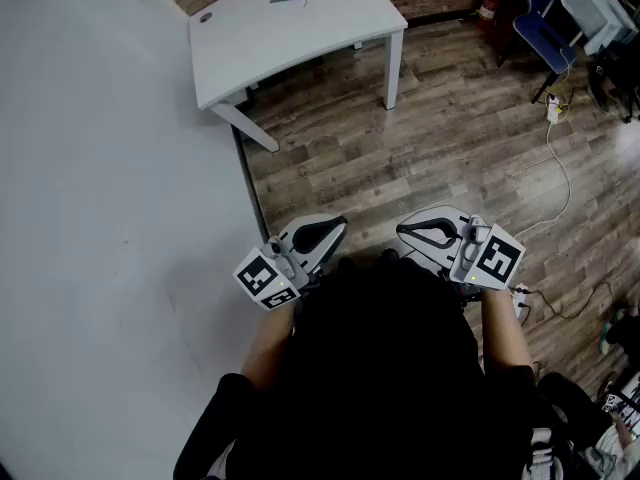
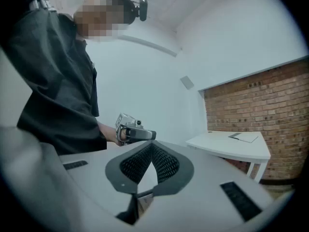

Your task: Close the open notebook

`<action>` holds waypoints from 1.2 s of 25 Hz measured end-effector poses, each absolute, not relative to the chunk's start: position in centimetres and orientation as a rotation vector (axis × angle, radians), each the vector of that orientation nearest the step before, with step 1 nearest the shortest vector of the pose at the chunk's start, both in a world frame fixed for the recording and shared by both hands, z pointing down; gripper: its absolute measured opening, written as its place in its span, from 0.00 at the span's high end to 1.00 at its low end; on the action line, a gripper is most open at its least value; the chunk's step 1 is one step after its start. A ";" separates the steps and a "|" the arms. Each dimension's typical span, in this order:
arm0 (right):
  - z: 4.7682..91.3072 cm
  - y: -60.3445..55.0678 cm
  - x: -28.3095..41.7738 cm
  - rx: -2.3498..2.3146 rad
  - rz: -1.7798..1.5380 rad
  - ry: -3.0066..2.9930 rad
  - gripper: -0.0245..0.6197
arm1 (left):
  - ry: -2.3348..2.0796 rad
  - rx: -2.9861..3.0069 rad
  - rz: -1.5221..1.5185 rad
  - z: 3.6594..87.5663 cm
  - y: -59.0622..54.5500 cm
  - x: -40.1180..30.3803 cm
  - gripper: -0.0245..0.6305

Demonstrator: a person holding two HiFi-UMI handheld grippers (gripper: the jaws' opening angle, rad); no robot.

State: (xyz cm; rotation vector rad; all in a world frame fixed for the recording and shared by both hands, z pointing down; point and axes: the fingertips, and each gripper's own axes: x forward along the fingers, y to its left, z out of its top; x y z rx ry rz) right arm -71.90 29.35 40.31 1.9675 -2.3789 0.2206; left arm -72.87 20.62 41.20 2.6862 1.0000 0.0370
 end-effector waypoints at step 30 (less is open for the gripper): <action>41.9 27.3 -47.9 2.099 0.335 -2.430 0.95 | 0.781 2.577 0.116 45.6 14.8 -52.2 0.94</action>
